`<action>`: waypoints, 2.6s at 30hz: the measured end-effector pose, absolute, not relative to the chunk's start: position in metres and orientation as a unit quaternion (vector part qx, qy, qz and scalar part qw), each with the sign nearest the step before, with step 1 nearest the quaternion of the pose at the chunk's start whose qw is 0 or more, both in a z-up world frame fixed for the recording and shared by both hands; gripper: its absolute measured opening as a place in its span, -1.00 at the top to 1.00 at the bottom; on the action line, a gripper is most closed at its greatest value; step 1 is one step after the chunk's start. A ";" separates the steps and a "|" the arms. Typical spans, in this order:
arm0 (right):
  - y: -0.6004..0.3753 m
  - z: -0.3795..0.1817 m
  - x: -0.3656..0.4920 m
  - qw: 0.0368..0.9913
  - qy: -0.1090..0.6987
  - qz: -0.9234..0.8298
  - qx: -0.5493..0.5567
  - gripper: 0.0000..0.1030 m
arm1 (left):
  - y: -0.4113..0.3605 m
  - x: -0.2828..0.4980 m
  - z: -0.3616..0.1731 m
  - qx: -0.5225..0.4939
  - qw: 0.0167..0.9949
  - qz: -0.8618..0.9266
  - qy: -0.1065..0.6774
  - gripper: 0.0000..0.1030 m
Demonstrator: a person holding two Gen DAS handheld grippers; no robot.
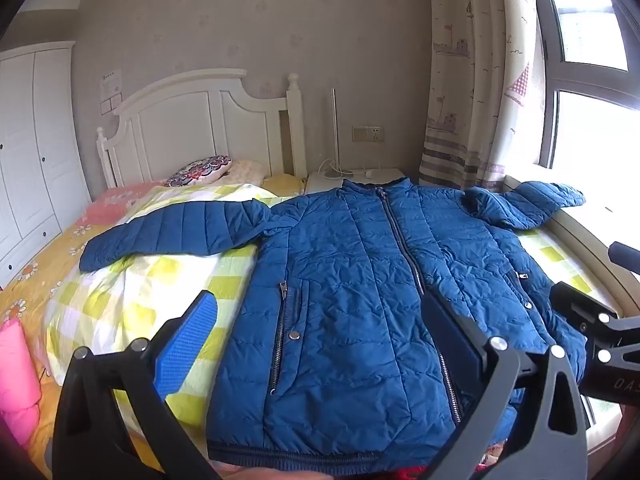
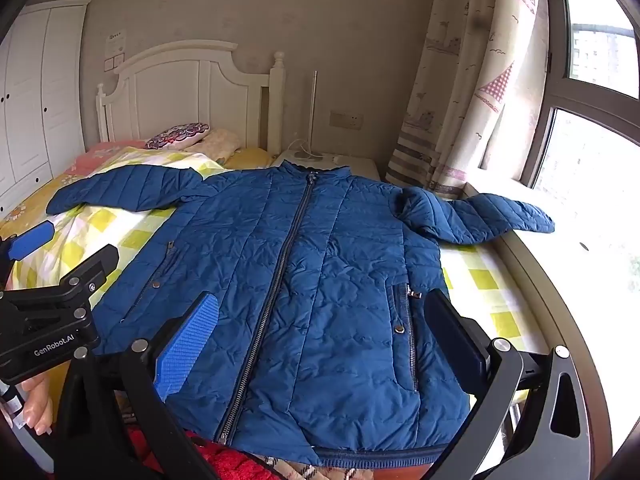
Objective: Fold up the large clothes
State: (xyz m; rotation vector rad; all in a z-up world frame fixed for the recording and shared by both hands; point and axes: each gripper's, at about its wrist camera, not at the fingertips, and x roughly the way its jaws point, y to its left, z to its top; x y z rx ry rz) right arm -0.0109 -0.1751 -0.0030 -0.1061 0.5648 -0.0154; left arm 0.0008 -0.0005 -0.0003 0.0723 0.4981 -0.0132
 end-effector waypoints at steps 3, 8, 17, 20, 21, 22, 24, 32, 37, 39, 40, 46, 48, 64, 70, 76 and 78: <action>-0.175 -0.003 -0.011 0.959 0.278 -0.008 -0.053 -0.91 | -0.001 0.001 0.000 0.037 0.968 -0.006 0.248 -0.96; -0.177 -0.003 -0.011 0.959 0.278 -0.007 -0.051 -0.91 | -0.001 0.001 0.000 0.038 0.968 -0.008 0.248 -0.96; -0.173 -0.006 -0.011 0.959 0.280 -0.003 -0.050 -0.91 | -0.002 0.002 -0.011 0.039 0.967 -0.010 0.251 -0.96; -0.170 -0.006 -0.012 0.959 0.279 -0.002 -0.050 -0.91 | -0.002 0.002 -0.007 0.038 0.967 -0.010 0.252 -0.96; -0.173 -0.006 -0.012 0.959 0.279 -0.001 -0.050 -0.91 | -0.002 0.002 -0.007 0.038 0.967 -0.010 0.252 -0.96; -0.175 -0.006 -0.011 0.959 0.279 0.000 -0.050 -0.91 | -0.002 0.002 -0.007 0.038 0.967 -0.010 0.252 -0.96; -0.175 -0.006 -0.011 0.959 0.280 0.000 -0.049 -0.91 | -0.002 0.002 -0.007 0.037 0.967 -0.010 0.252 -0.96; -0.172 -0.006 -0.011 0.959 0.279 0.003 -0.050 -0.91 | -0.001 0.001 -0.007 0.036 0.968 -0.009 0.249 -0.96; -0.172 -0.006 -0.011 0.959 0.280 0.005 -0.050 -0.91 | 0.000 0.001 -0.006 0.035 0.967 -0.009 0.251 -0.96; -0.172 -0.006 -0.010 0.959 0.280 0.005 -0.050 -0.91 | 0.000 0.001 -0.006 0.035 0.967 -0.009 0.251 -0.96; -0.173 -0.006 -0.011 0.959 0.281 0.006 -0.049 -0.91 | 0.000 0.001 -0.007 0.035 0.967 -0.009 0.251 -0.96; -0.173 -0.006 -0.011 0.959 0.280 0.007 -0.049 -0.91 | 0.001 0.001 -0.006 0.035 0.967 -0.009 0.251 -0.96; -0.172 -0.006 -0.011 0.958 0.281 0.007 -0.049 -0.91 | 0.000 0.001 -0.006 0.035 0.967 -0.009 0.251 -0.96; -0.172 -0.007 -0.011 0.959 0.281 0.009 -0.048 -0.91 | 0.001 0.000 -0.006 0.035 0.967 -0.009 0.251 -0.96; -0.171 -0.006 -0.011 0.959 0.280 0.009 -0.047 -0.91 | 0.001 0.000 -0.006 0.036 0.967 -0.009 0.251 -0.96; -0.170 -0.007 -0.011 0.959 0.280 0.010 -0.047 -0.91 | 0.001 0.001 -0.006 0.036 0.967 -0.009 0.252 -0.96; -0.170 -0.007 -0.011 0.959 0.281 0.009 -0.048 -0.91 | 0.001 0.000 -0.006 0.036 0.967 -0.009 0.252 -0.96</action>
